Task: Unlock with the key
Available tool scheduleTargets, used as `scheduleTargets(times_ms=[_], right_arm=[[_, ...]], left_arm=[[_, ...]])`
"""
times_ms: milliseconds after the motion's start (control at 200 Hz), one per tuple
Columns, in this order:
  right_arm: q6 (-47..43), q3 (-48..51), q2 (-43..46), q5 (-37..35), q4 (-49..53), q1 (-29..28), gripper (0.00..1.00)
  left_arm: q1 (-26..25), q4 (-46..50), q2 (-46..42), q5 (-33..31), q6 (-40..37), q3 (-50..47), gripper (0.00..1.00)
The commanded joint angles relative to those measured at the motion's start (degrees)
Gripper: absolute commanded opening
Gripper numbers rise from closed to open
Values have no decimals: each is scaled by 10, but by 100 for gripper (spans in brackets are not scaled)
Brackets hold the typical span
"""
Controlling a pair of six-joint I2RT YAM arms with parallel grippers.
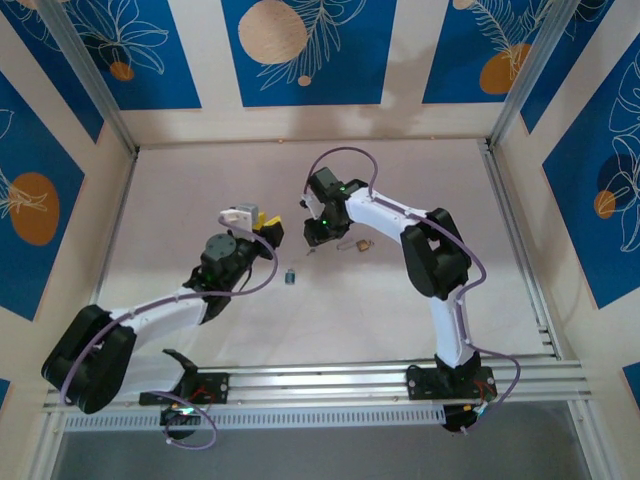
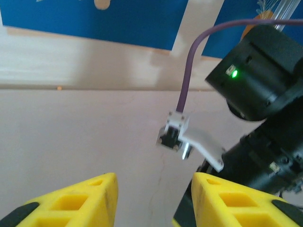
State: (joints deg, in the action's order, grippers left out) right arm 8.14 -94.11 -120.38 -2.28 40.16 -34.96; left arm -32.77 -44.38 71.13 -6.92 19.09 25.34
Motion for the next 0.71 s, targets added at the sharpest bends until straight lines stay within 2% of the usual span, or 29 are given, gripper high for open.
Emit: scheduleTargets(times_ms=[0,445,700], right_arm=[[-24,-21,-24,47,14,9,31],[-31,-30,-63,96,16,19,34],[-28,-20,-61,109,14,19,30]], left_arm=[[5,43,-13,14,24,-13,45],[5,58,-13,41,30,-11,48],[4,57,-10,46,26,-11,49]])
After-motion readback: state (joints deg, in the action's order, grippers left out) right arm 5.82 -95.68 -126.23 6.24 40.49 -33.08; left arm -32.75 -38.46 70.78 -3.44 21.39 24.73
